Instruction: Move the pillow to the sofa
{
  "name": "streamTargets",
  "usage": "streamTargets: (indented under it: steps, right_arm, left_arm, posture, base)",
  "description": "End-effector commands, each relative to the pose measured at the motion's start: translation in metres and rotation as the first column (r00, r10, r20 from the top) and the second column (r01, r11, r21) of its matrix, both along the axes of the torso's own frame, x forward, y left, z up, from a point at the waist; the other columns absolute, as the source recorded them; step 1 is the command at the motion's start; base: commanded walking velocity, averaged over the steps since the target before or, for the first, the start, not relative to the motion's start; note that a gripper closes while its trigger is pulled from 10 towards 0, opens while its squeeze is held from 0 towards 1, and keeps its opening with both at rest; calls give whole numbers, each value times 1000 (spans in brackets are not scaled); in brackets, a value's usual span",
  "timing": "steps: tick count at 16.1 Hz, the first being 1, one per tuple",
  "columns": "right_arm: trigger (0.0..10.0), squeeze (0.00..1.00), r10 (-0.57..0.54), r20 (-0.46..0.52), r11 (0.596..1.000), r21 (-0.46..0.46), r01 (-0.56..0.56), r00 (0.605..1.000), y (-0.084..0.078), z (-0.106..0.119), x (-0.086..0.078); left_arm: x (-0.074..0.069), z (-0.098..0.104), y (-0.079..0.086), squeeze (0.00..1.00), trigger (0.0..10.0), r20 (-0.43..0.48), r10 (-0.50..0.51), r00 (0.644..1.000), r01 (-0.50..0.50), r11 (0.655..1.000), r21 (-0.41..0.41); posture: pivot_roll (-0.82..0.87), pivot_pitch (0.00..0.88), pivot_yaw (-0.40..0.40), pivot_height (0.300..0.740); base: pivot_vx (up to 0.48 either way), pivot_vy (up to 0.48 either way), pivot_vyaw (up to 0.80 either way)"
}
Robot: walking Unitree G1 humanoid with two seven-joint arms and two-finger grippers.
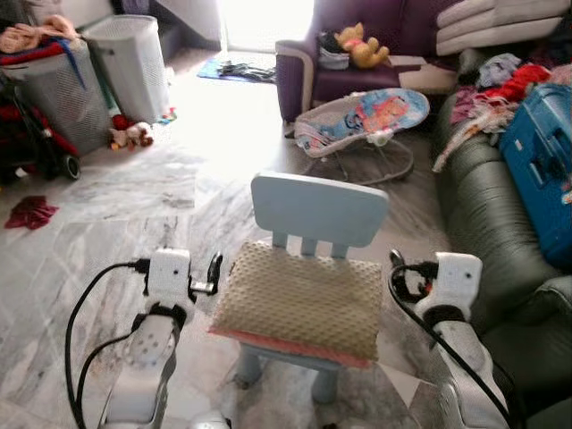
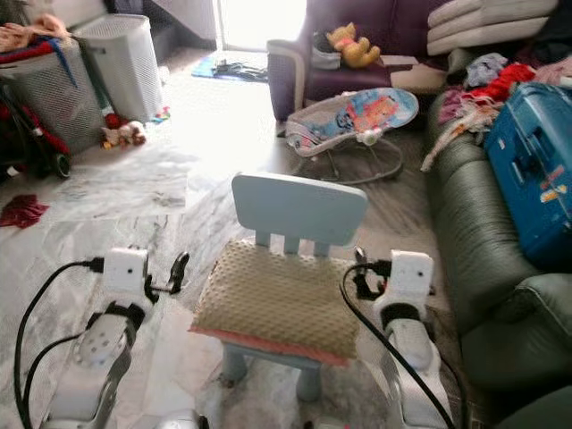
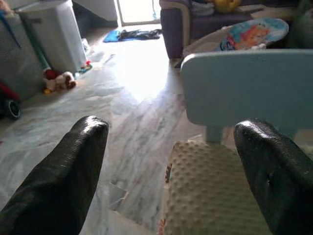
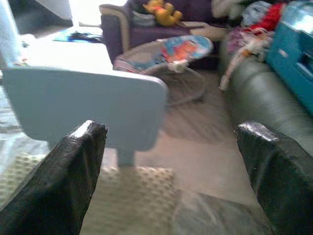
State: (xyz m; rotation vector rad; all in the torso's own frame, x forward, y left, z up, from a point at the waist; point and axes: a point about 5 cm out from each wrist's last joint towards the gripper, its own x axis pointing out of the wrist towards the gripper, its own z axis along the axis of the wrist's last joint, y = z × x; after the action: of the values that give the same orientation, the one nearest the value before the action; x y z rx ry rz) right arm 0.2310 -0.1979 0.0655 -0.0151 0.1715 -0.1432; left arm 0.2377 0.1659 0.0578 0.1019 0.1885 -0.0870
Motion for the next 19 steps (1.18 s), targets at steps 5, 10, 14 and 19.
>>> streamTargets:
  steps: [5, 10, 14, 19]
  right_arm:
    - [10000, 0, 51, -14, 999, -17, -51, 999, 0, -1, -31]
    - [10000, 0, 73, -22, 997, 15, -73, 997, 0, -7, -32]
    - [10000, 0, 83, -29, 993, 83, -81, 996, 6, -12, -32]
    - [10000, 0, 94, -10, 991, 95, -93, 996, 8, -10, -28]
  left_arm:
    - [-21, 4, 10, 0, 10000, -1, -20, 1000, 20, 1000, 21]
    - [-20, 9, 7, 0, 10000, 38, 19, 999, -22, 995, 100]
    - [-26, 4, 10, 0, 10000, 8, 26, 1000, -27, 991, 131]
    - [-23, 0, -3, 0, 10000, -21, -81, 996, 83, 983, 162]
  posture:
    - [-2, 0, -19, 740]
    - [7, 0, -61, 740]
    - [3, 0, -28, 740]
    - [2, 0, -19, 740]
  base:
    - [0, 0, 0]
    - [0, 0, 0]
    - [0, 0, -200]
    - [0, 0, -640]
